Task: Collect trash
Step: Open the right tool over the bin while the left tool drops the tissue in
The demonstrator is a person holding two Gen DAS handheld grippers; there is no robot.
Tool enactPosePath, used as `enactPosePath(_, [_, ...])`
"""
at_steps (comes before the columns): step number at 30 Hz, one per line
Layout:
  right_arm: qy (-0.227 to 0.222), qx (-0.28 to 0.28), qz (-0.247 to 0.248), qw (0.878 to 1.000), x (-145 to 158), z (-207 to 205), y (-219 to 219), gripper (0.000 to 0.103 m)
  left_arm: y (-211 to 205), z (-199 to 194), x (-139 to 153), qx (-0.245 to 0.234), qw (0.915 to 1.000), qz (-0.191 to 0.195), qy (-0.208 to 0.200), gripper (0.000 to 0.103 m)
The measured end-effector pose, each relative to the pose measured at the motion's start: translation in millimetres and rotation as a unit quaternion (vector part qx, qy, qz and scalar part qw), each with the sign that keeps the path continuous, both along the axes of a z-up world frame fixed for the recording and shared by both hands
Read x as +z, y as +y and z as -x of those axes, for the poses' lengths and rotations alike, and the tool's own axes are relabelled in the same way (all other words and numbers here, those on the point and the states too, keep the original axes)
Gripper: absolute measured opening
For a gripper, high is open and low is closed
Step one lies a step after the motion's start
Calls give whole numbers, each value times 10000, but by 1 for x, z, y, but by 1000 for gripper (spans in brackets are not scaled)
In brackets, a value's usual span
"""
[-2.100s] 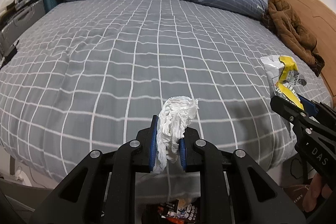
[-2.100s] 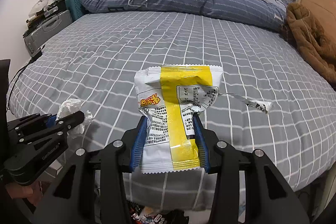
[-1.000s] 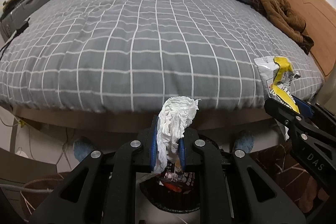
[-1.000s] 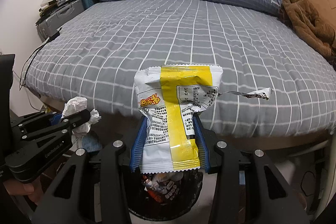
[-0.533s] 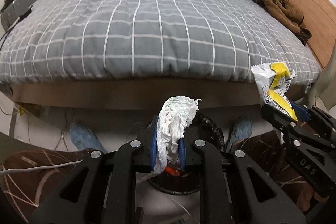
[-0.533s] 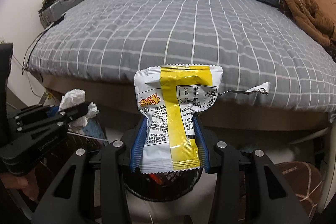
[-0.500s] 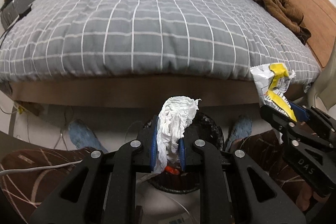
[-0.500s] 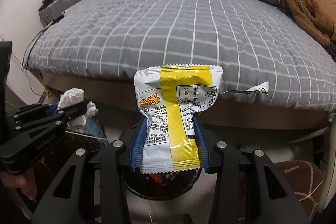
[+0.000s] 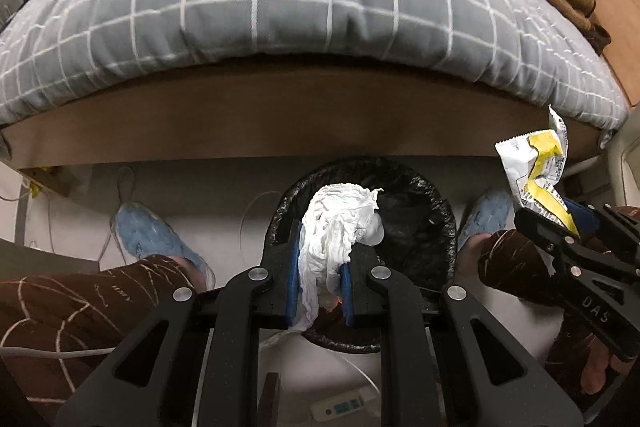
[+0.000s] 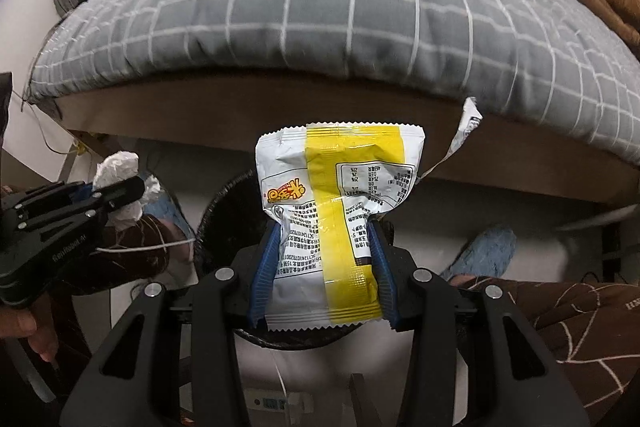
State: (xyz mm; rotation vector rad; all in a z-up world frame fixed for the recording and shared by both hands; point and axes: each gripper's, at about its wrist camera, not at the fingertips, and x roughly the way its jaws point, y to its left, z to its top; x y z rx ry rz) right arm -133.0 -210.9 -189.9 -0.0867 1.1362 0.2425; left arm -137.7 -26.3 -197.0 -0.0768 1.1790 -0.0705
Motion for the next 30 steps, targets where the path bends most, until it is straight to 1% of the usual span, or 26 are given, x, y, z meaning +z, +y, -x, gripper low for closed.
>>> enactPosePath(2, [111, -14, 18, 9999, -8, -3, 0, 42, -2, -5, -7, -36, 10000, -41, 19, 16])
enactPosePath(7, [344, 17, 45, 9994, -28, -11, 7, 42, 4, -11, -19, -4, 9999, 41, 131, 16])
enactPosePath(14, [475, 147, 30, 9988, -41, -19, 19, 44, 19, -13, -27, 204, 9996, 77, 206, 16])
enactPosePath(17, [463, 240, 20, 9986, -40, -19, 24, 50, 25, -13, -28, 289, 9993, 79, 213, 16])
enactPosePath(19, [412, 289, -12, 9987, -39, -20, 27, 57, 29, -14, -29, 336, 9991, 83, 231, 16])
enactPosePath(20, [388, 308, -17, 9988, -38, -20, 28, 58, 30, -14, -30, 348, 9991, 89, 244, 16])
enactPosePath(22, [369, 313, -22, 9988, -36, -21, 27, 64, 29, -15, -32, 363, 9990, 106, 257, 16])
enactPosePath(24, [347, 307, -10, 9989, -36, -21, 27, 67, 28, -17, -34, 337, 9990, 114, 263, 16])
enactPosePath(28, [251, 265, 34, 9993, -33, -20, 20, 76, 21, -19, -36, 246, 9992, 114, 278, 16])
enactPosePath(30, [222, 229, 23, 9995, -32, -19, 15, 79, 18, -20, -38, 191, 9993, 129, 286, 16])
